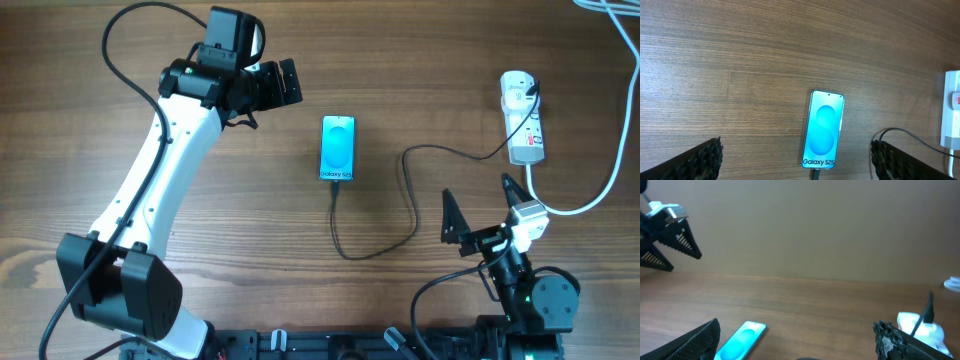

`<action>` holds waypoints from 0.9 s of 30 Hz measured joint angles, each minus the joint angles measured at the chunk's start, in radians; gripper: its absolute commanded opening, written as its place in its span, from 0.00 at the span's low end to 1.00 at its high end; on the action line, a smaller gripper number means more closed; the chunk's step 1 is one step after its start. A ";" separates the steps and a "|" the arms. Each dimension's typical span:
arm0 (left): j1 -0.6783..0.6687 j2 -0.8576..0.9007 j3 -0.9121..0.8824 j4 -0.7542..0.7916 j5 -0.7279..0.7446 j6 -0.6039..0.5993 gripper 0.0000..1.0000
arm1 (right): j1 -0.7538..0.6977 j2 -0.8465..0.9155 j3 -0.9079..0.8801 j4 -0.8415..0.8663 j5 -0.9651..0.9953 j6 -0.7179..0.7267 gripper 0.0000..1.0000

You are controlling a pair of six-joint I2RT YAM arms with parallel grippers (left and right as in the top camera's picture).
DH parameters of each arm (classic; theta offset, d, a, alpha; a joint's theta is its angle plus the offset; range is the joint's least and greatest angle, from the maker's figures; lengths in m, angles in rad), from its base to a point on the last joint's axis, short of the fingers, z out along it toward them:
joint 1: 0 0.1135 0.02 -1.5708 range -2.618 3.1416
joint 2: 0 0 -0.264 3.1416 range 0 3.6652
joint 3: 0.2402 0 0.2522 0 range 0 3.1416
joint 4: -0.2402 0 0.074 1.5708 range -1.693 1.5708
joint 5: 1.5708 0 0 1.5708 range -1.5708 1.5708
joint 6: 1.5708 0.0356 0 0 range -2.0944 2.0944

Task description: Plug charger to phone and switch on socket

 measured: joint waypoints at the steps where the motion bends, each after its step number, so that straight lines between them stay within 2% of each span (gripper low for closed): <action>1: 0.000 0.000 0.000 0.000 0.000 0.000 1.00 | 0.010 0.000 0.000 0.007 0.007 -0.016 1.00; 3: 0.000 0.000 0.000 0.000 0.000 0.000 1.00 | 0.026 0.000 -0.001 0.012 0.030 -0.032 1.00; 8: 0.000 0.000 0.000 0.000 0.000 0.000 1.00 | 0.032 -0.004 -0.085 0.173 0.059 -0.046 1.00; 12: 0.000 0.000 0.000 0.000 0.000 0.000 1.00 | 0.032 -0.004 -0.112 0.159 0.064 -0.061 1.00; 16: 0.000 0.000 0.000 0.000 0.000 0.000 1.00 | 0.032 -0.005 -0.112 0.055 0.071 -0.071 1.00; 27: 0.000 0.000 0.000 0.000 0.000 0.000 1.00 | 0.032 -0.005 -0.112 0.048 0.093 -0.094 1.00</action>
